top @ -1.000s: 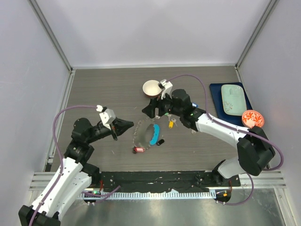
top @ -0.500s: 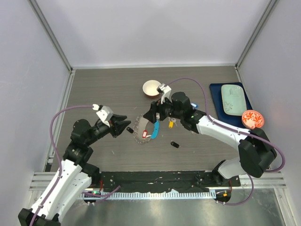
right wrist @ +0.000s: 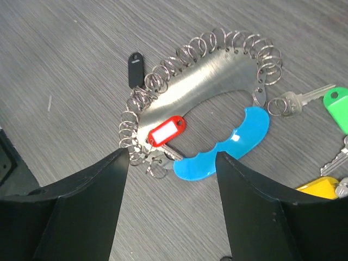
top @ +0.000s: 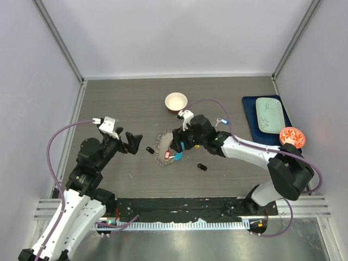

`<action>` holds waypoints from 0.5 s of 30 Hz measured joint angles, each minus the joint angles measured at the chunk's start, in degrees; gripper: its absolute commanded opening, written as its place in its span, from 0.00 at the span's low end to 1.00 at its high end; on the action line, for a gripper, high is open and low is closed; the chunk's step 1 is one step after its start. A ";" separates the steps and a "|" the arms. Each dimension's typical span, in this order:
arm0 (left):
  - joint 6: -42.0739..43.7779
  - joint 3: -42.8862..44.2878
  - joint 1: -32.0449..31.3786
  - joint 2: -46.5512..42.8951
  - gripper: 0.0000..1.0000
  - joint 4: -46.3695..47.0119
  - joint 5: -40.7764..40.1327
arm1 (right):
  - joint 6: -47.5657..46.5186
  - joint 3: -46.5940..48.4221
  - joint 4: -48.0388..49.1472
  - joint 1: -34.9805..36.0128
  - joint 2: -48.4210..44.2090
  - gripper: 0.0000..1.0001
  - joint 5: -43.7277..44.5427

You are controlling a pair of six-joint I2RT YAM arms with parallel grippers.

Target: Put the keys on the keyring

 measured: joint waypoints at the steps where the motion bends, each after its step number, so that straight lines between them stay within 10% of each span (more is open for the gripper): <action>1: -0.72 0.46 0.00 0.02 1.00 -1.16 -1.40 | 0.00 -0.04 -0.26 0.42 0.52 0.71 0.76; 15: -5.86 4.63 1.07 4.39 1.00 -13.73 -14.99 | 3.93 4.79 0.66 1.77 10.08 0.83 14.05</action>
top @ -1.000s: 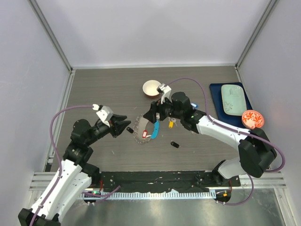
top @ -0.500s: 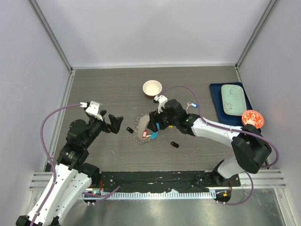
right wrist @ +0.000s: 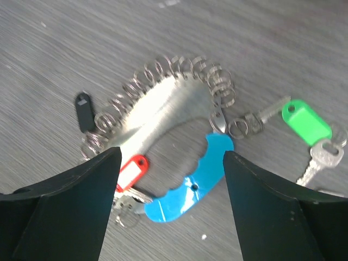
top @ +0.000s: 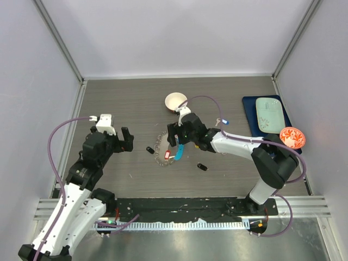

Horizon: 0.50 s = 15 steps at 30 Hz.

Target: Put the keys on the keyring

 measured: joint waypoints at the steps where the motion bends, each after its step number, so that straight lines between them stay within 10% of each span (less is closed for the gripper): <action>1: -0.11 0.00 0.37 0.04 1.00 -0.39 -0.37 | -0.04 0.66 0.81 0.00 0.20 0.83 -0.07; 15: -1.18 0.00 4.37 -0.02 1.00 -0.98 0.70 | -8.20 8.70 3.26 0.04 9.90 0.52 -12.39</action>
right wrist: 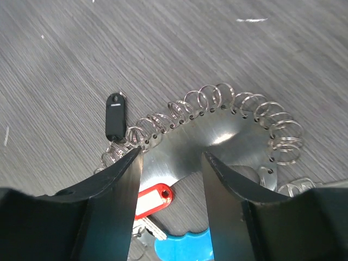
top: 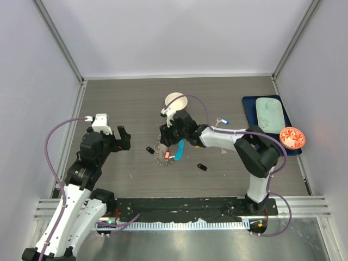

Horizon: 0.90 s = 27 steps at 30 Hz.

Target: Put the keys on the keyring

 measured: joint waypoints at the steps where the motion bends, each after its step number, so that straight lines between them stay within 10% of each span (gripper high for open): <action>1: 0.00 0.00 0.00 0.00 1.00 0.00 0.09 | -0.87 0.17 0.11 0.00 1.03 0.51 -0.90; 27: 0.33 0.00 0.46 0.66 1.00 0.00 1.92 | -15.19 8.63 0.33 -1.79 10.78 0.38 -10.56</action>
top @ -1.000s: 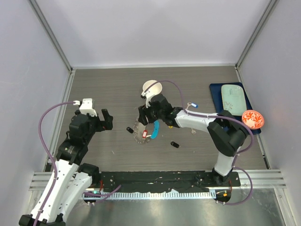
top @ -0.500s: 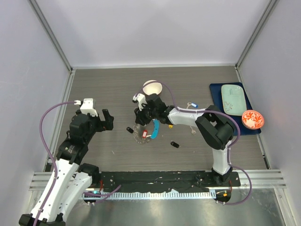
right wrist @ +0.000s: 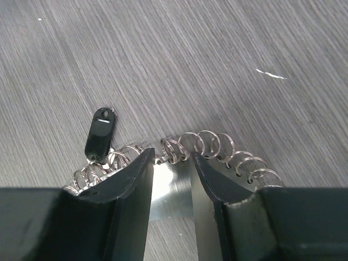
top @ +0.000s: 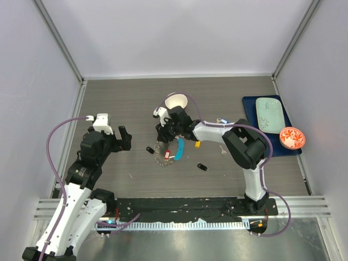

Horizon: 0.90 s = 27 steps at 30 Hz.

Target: Put the keys on the keyring

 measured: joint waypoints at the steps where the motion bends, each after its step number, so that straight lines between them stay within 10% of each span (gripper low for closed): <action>1: 0.02 0.00 0.02 0.02 1.00 0.00 0.09 | -0.11 0.00 -0.02 -0.11 0.00 0.38 0.00; 27: 1.01 0.00 0.24 0.52 1.00 0.00 1.44 | -1.36 3.23 -3.34 -0.81 3.98 0.24 -4.37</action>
